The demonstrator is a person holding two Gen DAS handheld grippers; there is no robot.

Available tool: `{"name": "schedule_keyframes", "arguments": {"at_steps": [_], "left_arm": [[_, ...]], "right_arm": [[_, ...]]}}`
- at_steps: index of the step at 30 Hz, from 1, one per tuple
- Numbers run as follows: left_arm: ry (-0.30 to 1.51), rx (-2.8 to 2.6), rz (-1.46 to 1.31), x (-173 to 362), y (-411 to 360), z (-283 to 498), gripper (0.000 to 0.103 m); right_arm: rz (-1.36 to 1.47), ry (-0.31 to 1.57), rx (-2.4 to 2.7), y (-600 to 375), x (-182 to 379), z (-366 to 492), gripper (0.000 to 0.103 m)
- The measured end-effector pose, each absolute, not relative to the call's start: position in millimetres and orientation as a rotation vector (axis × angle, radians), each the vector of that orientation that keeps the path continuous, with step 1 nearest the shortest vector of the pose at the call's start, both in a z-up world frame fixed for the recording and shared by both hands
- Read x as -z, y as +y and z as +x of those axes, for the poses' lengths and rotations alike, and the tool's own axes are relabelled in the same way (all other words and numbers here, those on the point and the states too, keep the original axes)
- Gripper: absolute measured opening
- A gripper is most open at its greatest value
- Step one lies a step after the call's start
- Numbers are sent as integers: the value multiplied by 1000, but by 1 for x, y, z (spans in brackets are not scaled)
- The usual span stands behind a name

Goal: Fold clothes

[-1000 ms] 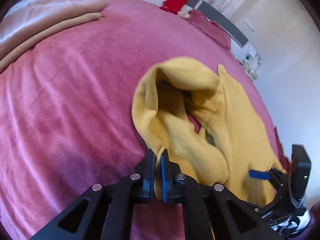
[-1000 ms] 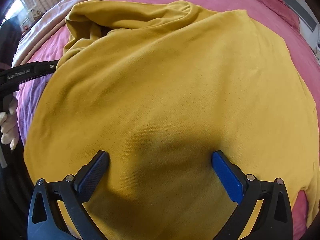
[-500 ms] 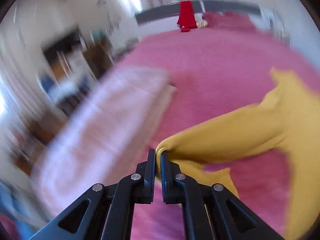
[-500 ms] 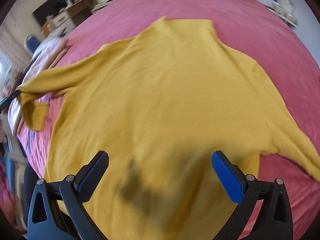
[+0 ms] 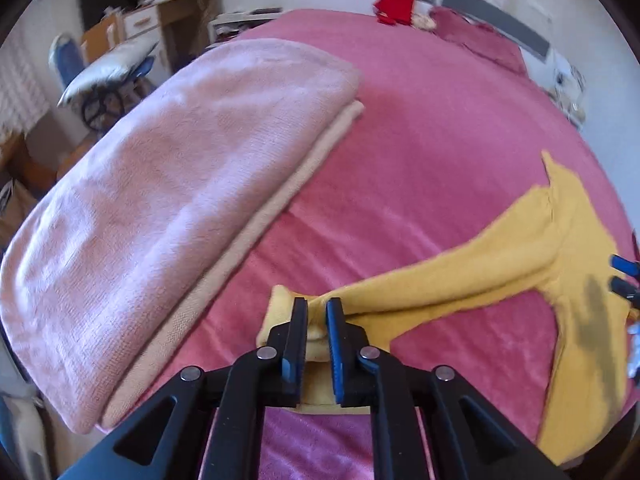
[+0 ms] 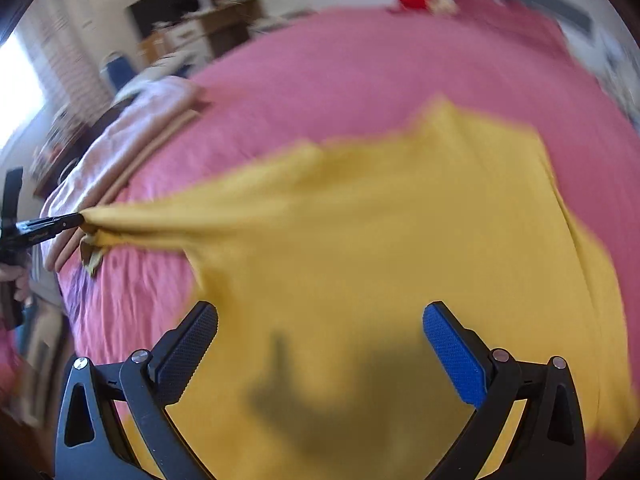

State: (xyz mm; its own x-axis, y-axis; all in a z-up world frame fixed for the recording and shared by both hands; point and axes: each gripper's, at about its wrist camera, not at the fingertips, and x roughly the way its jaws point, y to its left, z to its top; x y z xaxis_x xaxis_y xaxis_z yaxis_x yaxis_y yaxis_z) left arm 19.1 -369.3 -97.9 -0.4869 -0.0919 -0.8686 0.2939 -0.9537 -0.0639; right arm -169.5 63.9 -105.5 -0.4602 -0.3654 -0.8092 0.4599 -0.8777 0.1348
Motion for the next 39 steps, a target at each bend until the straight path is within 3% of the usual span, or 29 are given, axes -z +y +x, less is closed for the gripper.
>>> {"name": "schedule_keyframes", "arguments": {"at_steps": [3,7,10,17,26,29,39], "left_arm": [[421,2477,1427,101,-386,33,12],[577,2425,1394,105,-409,52,11],[688,2385,1375,110,-424,66,11],[962,2442,1469,163,-379,73,11],[1260,2297,1112,187,-389,61,15],[1162,2333,1086,181,-382,58,4],[431,2439,912,93,-378,83,3]], "right_arm": [[1179,246,2299,9,111,-189,103],[1317,398,2188,-38,150,-213,103],[1439,408,2141,-43,179,-221,103],[1546,447,2101,-51,186,-228,103],[1565,417,2024,-44,192,-231,103],[1549,412,2023,-41,193,-227,103],[1538,380,2025,-33,197,-217,103]]}}
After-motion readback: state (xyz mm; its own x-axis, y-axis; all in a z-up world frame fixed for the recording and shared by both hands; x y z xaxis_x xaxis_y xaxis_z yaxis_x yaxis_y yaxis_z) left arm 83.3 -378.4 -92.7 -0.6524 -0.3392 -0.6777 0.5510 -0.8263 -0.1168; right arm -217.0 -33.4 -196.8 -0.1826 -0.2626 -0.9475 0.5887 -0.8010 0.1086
